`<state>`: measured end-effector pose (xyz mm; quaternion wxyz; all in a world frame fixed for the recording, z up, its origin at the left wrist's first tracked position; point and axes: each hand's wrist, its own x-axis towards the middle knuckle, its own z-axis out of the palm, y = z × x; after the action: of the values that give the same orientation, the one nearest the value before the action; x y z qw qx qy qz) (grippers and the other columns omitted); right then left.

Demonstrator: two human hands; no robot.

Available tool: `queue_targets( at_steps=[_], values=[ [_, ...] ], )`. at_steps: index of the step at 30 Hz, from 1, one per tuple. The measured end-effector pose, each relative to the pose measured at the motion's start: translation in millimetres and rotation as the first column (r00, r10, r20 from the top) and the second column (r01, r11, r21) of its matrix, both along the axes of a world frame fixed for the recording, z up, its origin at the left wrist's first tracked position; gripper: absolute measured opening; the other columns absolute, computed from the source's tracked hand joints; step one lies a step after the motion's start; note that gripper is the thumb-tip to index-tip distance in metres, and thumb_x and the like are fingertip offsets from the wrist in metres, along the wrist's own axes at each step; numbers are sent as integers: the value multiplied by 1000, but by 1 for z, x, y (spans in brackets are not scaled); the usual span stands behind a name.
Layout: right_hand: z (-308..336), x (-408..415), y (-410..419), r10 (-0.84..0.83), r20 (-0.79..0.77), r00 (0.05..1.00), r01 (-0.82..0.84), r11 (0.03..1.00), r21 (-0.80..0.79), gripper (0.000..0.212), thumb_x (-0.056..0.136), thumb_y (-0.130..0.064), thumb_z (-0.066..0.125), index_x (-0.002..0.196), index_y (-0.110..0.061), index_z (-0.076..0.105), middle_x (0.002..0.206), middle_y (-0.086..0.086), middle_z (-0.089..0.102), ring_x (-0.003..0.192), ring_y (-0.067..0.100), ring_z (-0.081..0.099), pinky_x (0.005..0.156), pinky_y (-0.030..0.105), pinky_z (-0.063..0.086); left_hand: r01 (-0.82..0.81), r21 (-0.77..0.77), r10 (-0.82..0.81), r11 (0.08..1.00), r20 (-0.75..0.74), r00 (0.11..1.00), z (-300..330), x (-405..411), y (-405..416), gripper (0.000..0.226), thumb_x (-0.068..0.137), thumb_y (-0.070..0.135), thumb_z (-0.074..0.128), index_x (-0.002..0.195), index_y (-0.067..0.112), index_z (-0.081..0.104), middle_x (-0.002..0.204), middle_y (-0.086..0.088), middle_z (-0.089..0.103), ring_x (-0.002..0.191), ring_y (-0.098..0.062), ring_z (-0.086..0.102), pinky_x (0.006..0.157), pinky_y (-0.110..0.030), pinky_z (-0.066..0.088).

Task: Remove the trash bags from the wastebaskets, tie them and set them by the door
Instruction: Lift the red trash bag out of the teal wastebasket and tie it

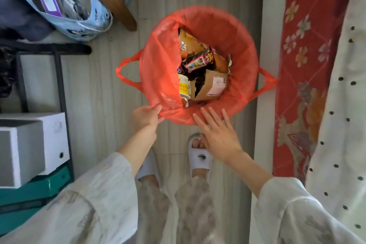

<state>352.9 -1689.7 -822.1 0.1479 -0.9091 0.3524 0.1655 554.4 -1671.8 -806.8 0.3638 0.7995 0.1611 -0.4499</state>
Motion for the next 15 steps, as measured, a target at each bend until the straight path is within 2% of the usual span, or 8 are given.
queue_targets(
  at_steps=[4, 6, 7, 8, 10, 12, 13, 15],
  values=[
    [13, -2, -12, -261, 74, 963, 262, 965, -15, 46, 82, -24, 46, 125, -10, 56, 134, 13, 56, 124, 31, 53, 102, 55, 39, -89, -48, 82, 995, -122, 989, 17, 4, -5, 17, 82, 0, 62, 68, 5, 53, 66, -9, 59, 37, -4, 59, 45, -14, 53],
    [22, -5, -16, -481, 135, 867, 481, 876, 28, 39, 87, -21, 43, 120, -6, 57, 126, 13, 59, 115, 33, 56, 94, 48, 45, -124, -122, 96, 985, -212, 973, 33, 3, -10, 9, 82, 2, 63, 74, 4, 57, 65, -7, 65, 47, -8, 64, 53, -15, 56],
    [27, -6, -17, -620, 148, 770, 612, 784, 104, 33, 90, -19, 44, 117, -5, 56, 120, 13, 59, 108, 32, 57, 89, 45, 46, -126, -160, 81, 979, -262, 962, 40, 3, -12, 7, 82, 4, 62, 76, 4, 59, 67, -8, 66, 52, -10, 66, 56, -17, 57],
    [28, -8, -18, -774, 133, 619, 747, 632, 207, 30, 93, -20, 44, 116, -5, 55, 116, 12, 57, 104, 29, 57, 87, 41, 45, -113, -190, 52, 975, -301, 952, 45, 4, -12, 7, 84, 8, 62, 79, 4, 59, 69, -9, 67, 57, -12, 68, 60, -18, 58],
    [29, -6, -25, -988, -13, 157, 912, 140, 385, 34, 94, -25, 43, 120, -4, 50, 111, 8, 55, 100, 23, 54, 88, 35, 44, -48, -181, -10, 982, -306, 952, 47, 5, -10, 16, 87, 23, 59, 81, 8, 60, 65, -3, 70, 63, -11, 67, 64, -20, 56],
    [21, -7, -33, -952, -199, -233, 806, -304, 508, 40, 95, -27, 42, 129, -5, 42, 112, 5, 50, 101, 20, 50, 95, 39, 46, -20, -58, 8, 998, -204, 979, 38, 10, -3, 25, 85, 38, 58, 77, 15, 57, 60, 4, 65, 60, -7, 60, 62, -20, 49],
    [17, -10, -37, -898, -277, -342, 700, -440, 562, 42, 96, -28, 40, 133, -9, 38, 117, 4, 46, 107, 19, 47, 98, 41, 45, -24, 20, 27, 1000, -141, 990, 32, 14, 2, 26, 83, 41, 60, 78, 16, 55, 65, 3, 61, 60, -8, 55, 61, -21, 46],
    [8, -15, -47, -832, -359, -423, 549, -551, 629, 48, 97, -33, 37, 141, -15, 31, 136, 4, 39, 125, 20, 39, 102, 42, 41, -26, 120, 40, 992, -114, 993, 19, 20, 10, 43, 77, 45, 66, 101, 12, 52, 88, -1, 54, 76, -13, 54, 67, -27, 47]
  ],
)
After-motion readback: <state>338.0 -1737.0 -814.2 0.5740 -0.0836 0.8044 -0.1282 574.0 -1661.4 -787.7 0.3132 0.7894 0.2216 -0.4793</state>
